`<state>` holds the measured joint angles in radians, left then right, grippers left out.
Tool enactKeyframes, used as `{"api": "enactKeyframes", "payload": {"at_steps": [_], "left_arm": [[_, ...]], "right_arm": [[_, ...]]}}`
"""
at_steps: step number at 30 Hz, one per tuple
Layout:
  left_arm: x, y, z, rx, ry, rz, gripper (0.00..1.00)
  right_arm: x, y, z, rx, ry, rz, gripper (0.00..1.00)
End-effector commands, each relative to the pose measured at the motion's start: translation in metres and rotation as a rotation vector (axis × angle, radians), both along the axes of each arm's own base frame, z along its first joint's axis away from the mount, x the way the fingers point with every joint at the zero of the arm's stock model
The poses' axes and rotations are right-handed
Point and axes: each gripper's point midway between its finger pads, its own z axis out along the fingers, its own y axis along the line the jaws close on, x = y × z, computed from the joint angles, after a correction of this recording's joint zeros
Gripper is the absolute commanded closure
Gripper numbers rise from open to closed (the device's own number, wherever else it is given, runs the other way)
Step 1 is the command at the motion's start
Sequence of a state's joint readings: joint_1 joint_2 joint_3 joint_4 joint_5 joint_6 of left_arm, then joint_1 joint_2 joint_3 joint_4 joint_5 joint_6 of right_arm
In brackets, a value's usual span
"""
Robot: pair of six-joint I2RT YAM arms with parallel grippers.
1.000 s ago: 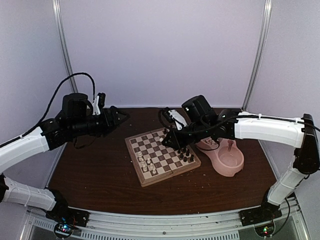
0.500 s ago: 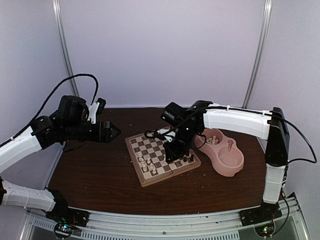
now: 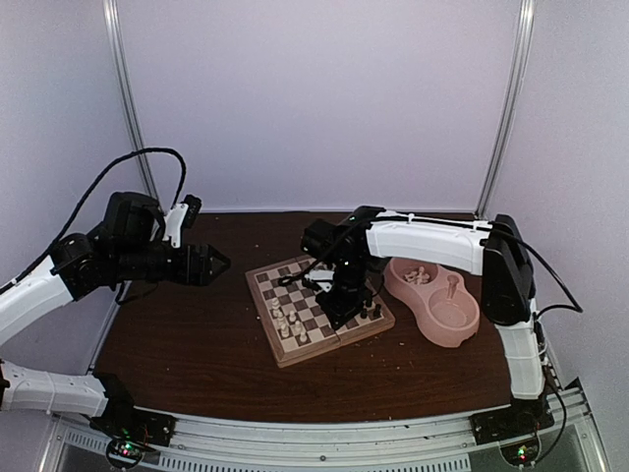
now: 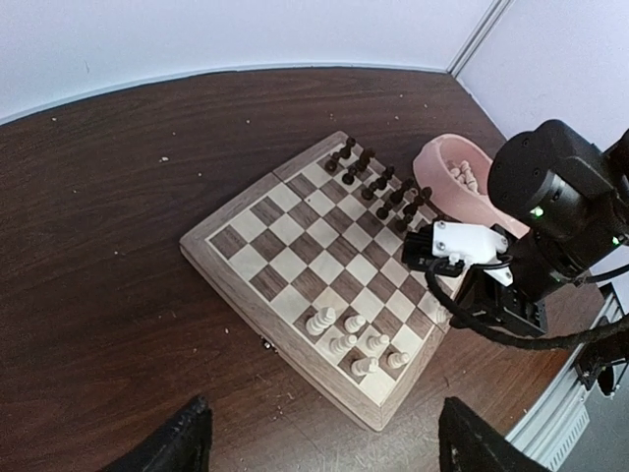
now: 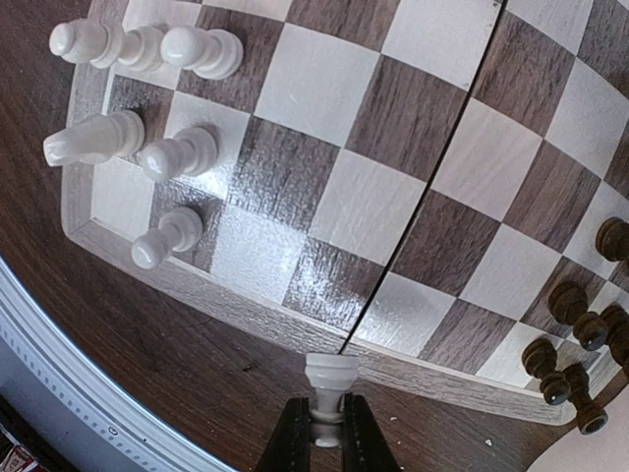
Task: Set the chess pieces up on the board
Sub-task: Place the pawn on the chessboard.
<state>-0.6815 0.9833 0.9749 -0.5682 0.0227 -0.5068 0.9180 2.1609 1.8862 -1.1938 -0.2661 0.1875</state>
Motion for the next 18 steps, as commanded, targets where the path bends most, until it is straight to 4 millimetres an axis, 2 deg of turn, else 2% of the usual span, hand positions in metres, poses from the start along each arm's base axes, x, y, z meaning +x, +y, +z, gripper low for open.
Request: {"api": "enactKeyframes", "payload": {"at_steps": [1,15,18], "left_arm": [[0.0,0.001,-0.005,-0.017,-0.007,0.011,0.21],[-0.003,0.002,-0.009,-0.028,-0.006,0.011,0.2],[-0.003,0.003,-0.007,-0.028,-0.015,0.008,0.2]], "right_arm": [[0.008,-0.007,-0.003,-0.06,-0.026,0.002,0.95],[0.015,0.004,-0.019,-0.079,-0.004,0.01,0.93],[0.017,0.006,-0.017,-0.076,-0.008,0.009,0.86]]}}
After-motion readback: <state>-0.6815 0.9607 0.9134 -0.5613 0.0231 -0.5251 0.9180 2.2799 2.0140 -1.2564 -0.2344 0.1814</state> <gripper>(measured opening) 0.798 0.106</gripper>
